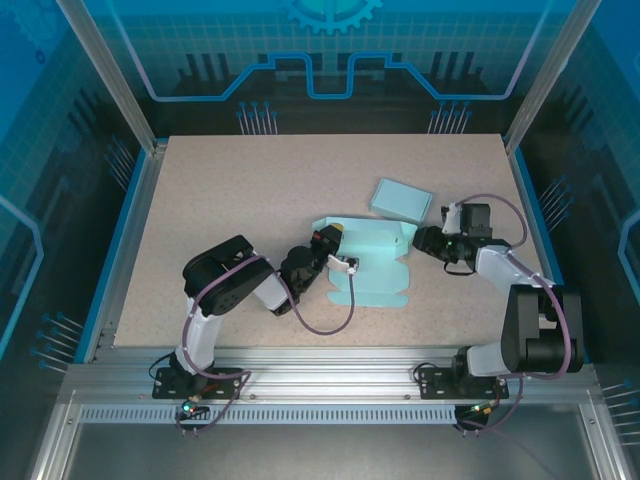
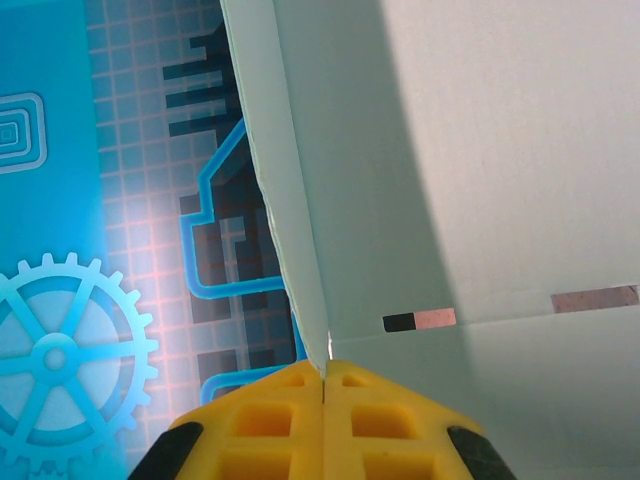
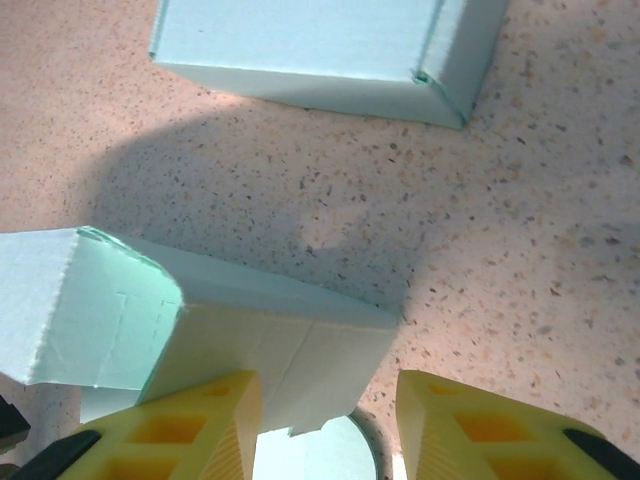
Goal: Fold the paper box
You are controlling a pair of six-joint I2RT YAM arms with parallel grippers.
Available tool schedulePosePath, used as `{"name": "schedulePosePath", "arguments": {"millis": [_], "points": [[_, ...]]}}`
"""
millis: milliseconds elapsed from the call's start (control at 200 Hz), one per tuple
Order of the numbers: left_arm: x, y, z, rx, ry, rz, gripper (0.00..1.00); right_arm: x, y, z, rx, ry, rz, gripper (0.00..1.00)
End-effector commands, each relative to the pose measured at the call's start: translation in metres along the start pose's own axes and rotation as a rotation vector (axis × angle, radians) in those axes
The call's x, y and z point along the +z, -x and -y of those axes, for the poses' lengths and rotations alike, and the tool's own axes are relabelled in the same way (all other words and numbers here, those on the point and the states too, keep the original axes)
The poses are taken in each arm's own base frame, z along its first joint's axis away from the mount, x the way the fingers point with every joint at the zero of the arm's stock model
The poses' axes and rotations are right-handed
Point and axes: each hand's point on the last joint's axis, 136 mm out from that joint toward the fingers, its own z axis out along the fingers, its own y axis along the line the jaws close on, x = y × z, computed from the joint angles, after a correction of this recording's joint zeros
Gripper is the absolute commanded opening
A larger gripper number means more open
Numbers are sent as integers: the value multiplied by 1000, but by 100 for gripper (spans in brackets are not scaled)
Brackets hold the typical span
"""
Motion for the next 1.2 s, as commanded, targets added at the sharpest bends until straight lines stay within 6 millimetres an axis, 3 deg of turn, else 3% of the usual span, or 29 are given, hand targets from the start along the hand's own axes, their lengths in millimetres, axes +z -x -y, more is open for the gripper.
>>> {"name": "schedulePosePath", "arguments": {"millis": [0,250,400,495,795,860,890,1196], "points": [[1,6,23,38,-64,11,0,-3,6,-18,-108,65,24,42],[0,6,24,47,-66,4,0,-28,14,-12,-141,17,106,44],[1,5,23,59,-64,-1,0,-58,29,5,-22,0,237,40],[2,5,22,62,-60,1,0,-64,40,17,51,3,239,36],[2,5,23,68,-62,-2,0,-19,76,7,104,252,103,23],[3,4,22,70,-60,-5,0,-7,72,8,116,268,69,22],[3,4,22,72,-59,-6,0,-6,82,3,93,276,80,22],[3,2,24,99,-66,-18,0,23,66,-16,44,304,-11,24]]}}
